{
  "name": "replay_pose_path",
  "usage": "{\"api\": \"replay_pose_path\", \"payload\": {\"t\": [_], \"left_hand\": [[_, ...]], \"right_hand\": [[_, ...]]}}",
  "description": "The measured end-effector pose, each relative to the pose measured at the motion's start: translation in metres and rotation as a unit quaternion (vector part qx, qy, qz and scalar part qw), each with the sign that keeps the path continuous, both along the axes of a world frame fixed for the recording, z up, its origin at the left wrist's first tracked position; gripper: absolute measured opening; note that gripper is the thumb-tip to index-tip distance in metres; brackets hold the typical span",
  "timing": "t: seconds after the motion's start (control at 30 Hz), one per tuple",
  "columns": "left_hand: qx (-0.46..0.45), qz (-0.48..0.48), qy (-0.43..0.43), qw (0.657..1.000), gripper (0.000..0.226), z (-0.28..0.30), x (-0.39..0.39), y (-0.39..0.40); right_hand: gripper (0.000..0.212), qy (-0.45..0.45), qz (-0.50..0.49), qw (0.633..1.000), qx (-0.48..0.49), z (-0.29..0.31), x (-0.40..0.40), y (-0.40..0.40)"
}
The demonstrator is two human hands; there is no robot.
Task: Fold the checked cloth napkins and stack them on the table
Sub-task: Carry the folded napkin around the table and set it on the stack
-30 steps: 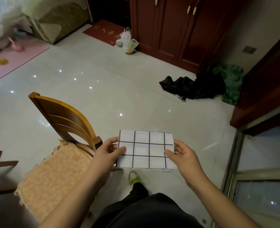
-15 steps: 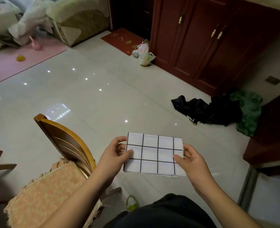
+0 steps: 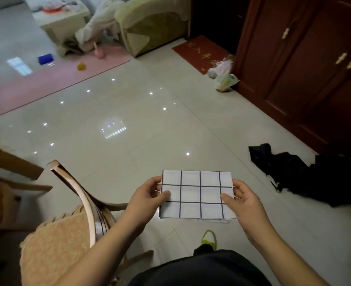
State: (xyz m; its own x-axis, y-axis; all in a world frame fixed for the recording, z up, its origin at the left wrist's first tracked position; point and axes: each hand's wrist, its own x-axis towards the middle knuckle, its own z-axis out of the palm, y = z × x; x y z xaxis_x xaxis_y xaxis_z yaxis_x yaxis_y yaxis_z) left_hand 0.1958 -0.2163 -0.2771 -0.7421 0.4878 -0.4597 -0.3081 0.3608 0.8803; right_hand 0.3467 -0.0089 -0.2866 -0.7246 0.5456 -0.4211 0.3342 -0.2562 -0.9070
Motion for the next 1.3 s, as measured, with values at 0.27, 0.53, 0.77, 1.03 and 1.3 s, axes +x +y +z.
{"api": "replay_pose_path", "payload": {"t": [0.27,0.53,0.77,1.03,1.3], "left_hand": [[-0.014,0.101,-0.007,0.995,0.037,0.001,-0.03,0.016],[0.006,0.235,-0.03,0.971,0.036,-0.016,-0.088,-0.035],[0.041,0.319,-0.011,0.947,0.034,-0.016,-0.154,-0.079],[0.081,0.383,-0.014,0.92,0.037,-0.008,-0.215,-0.108],[0.064,0.467,-0.035,0.881,0.035,-0.014,-0.304,-0.1]], "right_hand": [[0.034,-0.005,0.101,0.995,-0.011,-0.001,-0.08,0.044],[0.035,-0.006,0.223,0.975,-0.002,-0.004,-0.197,0.01],[0.034,-0.007,0.31,0.951,0.017,0.011,-0.306,-0.033],[0.034,-0.003,0.371,0.928,0.019,0.021,-0.399,-0.065],[0.033,0.008,0.429,0.903,-0.001,0.007,-0.518,-0.068]]}}
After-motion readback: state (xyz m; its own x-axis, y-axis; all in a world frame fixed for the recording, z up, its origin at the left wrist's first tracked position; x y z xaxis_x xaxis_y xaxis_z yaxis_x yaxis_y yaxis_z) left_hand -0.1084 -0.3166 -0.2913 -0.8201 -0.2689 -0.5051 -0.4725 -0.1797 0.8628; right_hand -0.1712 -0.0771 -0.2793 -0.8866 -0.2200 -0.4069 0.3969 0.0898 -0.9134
